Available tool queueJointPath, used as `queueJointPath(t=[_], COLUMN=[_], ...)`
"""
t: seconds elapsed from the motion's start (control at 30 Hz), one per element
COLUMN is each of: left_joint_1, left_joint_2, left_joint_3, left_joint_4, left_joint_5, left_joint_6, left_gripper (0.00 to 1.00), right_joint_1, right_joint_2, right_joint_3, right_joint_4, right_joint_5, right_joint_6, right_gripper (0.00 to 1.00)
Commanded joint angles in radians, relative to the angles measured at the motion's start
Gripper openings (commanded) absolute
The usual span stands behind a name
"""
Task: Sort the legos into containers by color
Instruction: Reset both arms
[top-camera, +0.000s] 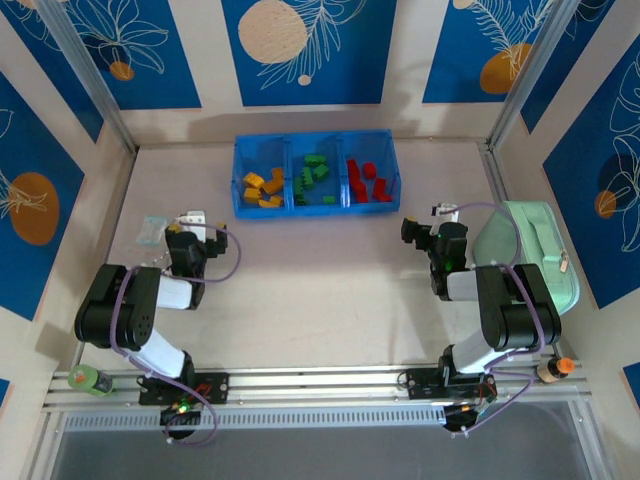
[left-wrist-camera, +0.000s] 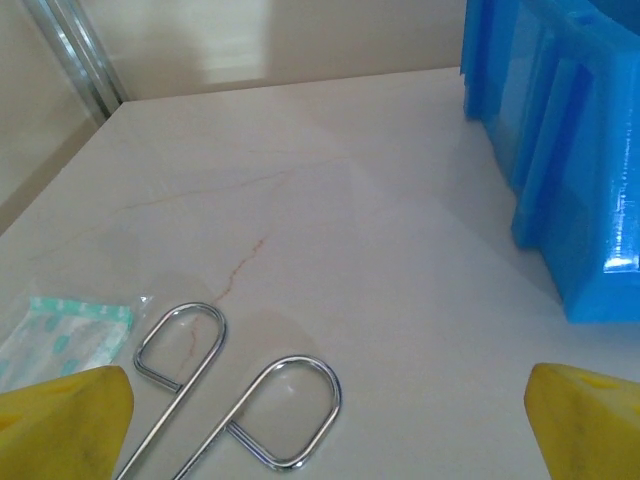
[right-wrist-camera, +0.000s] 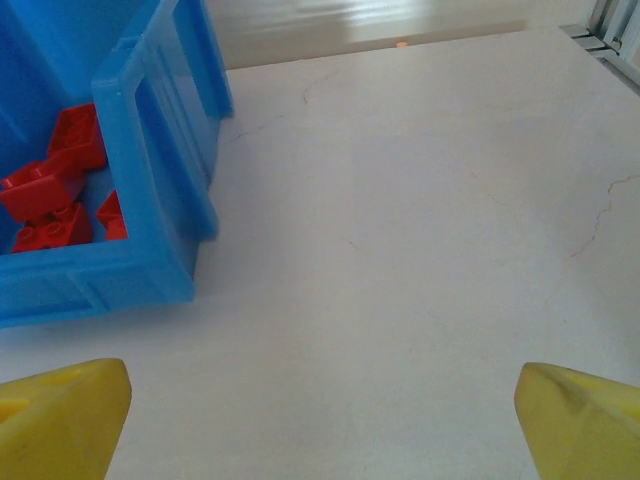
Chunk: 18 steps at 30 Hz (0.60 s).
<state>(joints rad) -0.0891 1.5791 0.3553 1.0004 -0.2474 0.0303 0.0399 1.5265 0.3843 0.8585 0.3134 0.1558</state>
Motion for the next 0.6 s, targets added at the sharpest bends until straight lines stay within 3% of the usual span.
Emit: queueJointPath(t=[0.0,0.4,0.57], left_joint_1=[0.003,0.007,0.006], left_joint_2=[-0.016,-0.014,-0.014], left_joint_3=[-0.007,0.005,0.019], left_joint_4=[-0.011,-0.033,-0.064], left_joint_5=[0.025,0.070,0.175], left_joint_6=[-0.018,-0.005,0.031], left_gripper=[1.00,1.00,1.00], right_joint_1=[0.004,0.002,-0.005], right_joint_2=[-0.003,0.000,-0.005], right_joint_3=[0.005,0.009,0.005], right_joint_4=[0.005,-0.001,0.003], right_joint_5=[0.010,0.008,-0.014], right_joint_6=[-0.015,-0.013,-0.013], right_gripper=[0.99,0.99,0.99])
